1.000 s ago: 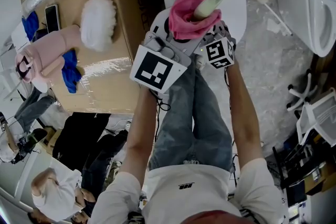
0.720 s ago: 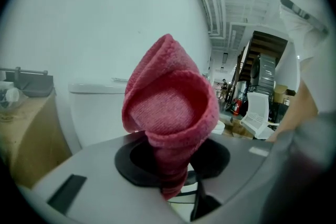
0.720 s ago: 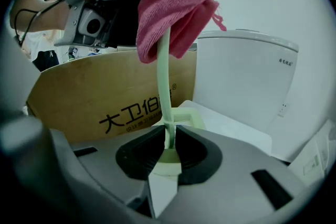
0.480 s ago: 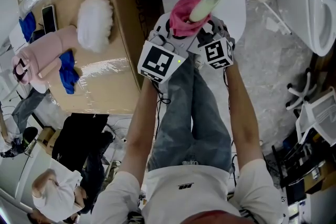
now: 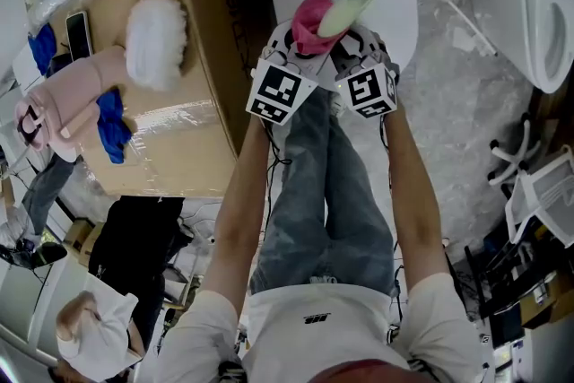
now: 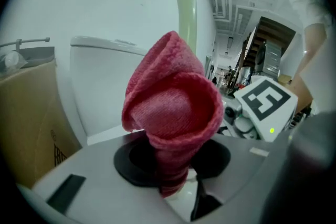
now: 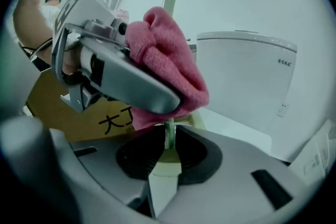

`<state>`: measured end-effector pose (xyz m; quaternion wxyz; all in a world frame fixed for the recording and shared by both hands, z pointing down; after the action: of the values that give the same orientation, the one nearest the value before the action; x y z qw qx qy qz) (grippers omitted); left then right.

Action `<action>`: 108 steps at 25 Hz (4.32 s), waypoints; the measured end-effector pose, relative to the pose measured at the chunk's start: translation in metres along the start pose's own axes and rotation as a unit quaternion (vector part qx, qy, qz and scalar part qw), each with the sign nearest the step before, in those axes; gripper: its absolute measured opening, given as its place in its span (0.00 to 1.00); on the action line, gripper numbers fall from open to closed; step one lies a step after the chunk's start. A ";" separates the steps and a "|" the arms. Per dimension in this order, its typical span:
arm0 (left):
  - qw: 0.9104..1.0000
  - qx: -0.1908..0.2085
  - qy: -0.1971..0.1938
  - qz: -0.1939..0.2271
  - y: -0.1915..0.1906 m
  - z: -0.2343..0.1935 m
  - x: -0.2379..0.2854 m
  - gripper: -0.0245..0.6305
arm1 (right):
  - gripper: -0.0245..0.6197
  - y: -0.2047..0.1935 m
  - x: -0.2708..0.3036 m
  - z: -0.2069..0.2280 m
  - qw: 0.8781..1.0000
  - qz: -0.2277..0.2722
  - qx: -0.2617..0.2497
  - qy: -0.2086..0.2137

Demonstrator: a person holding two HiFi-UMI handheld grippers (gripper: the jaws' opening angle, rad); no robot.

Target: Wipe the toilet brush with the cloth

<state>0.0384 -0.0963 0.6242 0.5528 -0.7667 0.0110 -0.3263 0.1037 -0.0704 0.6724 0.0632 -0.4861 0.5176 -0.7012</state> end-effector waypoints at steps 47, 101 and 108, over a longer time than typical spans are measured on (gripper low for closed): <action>0.989 0.031 -0.004 0.143 0.163 0.007 -0.059 0.31 | 0.13 0.001 0.000 0.002 1.000 -0.017 0.000 0.006; 0.983 0.004 0.096 0.159 0.244 0.087 -0.271 0.26 | 0.03 0.274 -0.311 -0.040 0.973 0.209 0.058 -0.081; 0.984 0.003 0.090 0.152 0.253 0.083 -0.282 0.26 | 0.03 0.296 -0.318 -0.041 0.974 0.207 0.051 -0.073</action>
<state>-0.0536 -0.0184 0.2555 0.5952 -0.7217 0.1762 -0.3063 0.1156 0.0096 0.2433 0.2697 -0.4141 0.5645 -0.6612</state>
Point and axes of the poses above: the fingertips, and each gripper's own axes: x forward along the fingers, z to its right, y out of its top, the point moved 6 cm from there along -x, backward along the fingers, and after that the axes turned 2 degrees about x, right-handed, at the moved point
